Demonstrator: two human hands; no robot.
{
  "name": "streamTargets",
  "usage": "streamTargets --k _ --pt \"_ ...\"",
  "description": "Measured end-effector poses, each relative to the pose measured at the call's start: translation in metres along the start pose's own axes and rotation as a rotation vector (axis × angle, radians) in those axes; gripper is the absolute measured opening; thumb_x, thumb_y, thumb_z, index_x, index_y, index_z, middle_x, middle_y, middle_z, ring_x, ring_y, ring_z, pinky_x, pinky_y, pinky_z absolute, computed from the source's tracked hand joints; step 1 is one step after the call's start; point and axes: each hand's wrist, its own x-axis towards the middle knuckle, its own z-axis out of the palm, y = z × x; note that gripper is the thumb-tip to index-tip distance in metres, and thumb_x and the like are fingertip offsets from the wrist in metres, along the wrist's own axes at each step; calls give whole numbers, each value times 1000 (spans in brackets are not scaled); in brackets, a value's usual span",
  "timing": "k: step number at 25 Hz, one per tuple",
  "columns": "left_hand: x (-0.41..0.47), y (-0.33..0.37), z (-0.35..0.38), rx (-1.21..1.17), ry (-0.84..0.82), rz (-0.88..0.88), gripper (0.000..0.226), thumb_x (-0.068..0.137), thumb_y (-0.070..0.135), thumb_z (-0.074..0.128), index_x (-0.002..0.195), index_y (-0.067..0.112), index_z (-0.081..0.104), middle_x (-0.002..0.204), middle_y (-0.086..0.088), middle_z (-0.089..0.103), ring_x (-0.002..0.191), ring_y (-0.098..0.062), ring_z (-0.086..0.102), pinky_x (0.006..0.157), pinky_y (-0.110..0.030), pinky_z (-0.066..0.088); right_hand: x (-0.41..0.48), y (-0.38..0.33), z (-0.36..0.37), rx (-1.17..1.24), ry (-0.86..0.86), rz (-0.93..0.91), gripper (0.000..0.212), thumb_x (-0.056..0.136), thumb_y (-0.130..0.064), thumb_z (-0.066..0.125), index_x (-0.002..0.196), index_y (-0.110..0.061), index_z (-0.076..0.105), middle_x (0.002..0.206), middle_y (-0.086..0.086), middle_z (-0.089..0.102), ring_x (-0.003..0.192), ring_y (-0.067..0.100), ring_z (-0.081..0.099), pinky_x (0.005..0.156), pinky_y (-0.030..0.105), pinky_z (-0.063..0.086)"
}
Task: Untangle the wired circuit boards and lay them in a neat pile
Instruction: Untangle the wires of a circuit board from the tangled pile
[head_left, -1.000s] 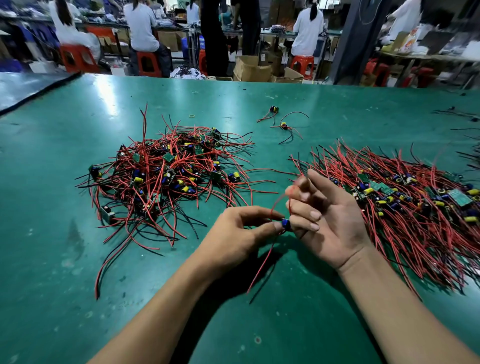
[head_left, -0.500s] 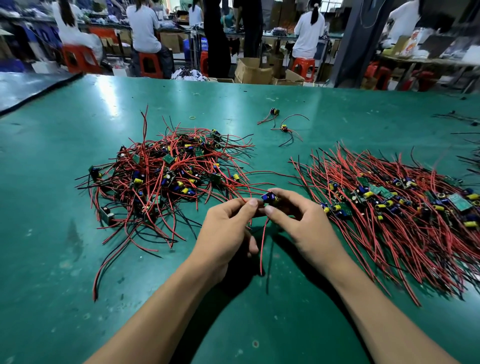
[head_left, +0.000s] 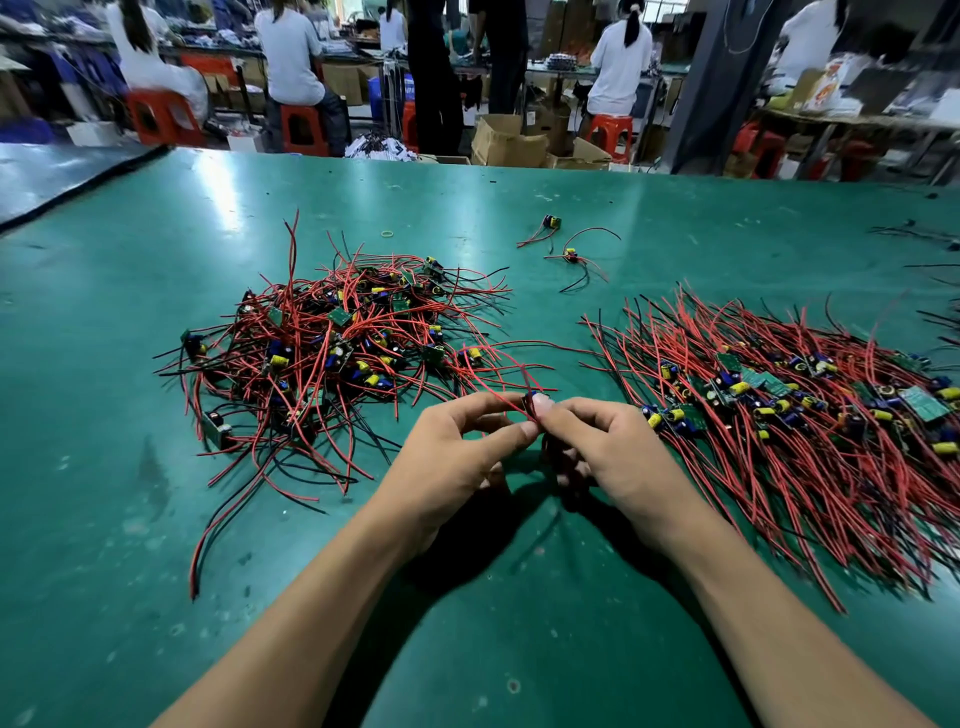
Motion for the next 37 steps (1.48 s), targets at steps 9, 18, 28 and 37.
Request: streamTargets --k 9,18,28,37 --pt "1 -1 -2 -106 71 -3 12 83 5 73 94 10 73 65 2 64 41 -5 46 41 -15 35 -1 -2 3 36 -38 51 45 102 -37 52 64 -18 69 53 12 56 40 19 42 42 23 33" --pt "4 -2 -4 -136 70 -35 10 89 8 67 86 13 75 57 4 62 40 -6 42 40 -16 36 -5 -8 3 75 -93 75 28 98 -20 58 75 -15 74 66 2 66 46 13 52 41 24 37" --pt "4 -3 -4 -140 37 -39 9 90 2 63 95 1 71 67 -2 64 41 -4 44 40 -14 35 -3 -6 3 57 -55 67 24 94 -22 64 71 -21 74 67 4 64 48 14 53 41 24 38" --pt "4 -4 -3 -117 50 -9 12 84 18 71 91 9 72 59 4 63 41 -6 45 40 -15 38 -5 -7 4 65 -90 85 27 95 -21 62 70 -23 72 60 -2 58 47 12 51 45 24 40"
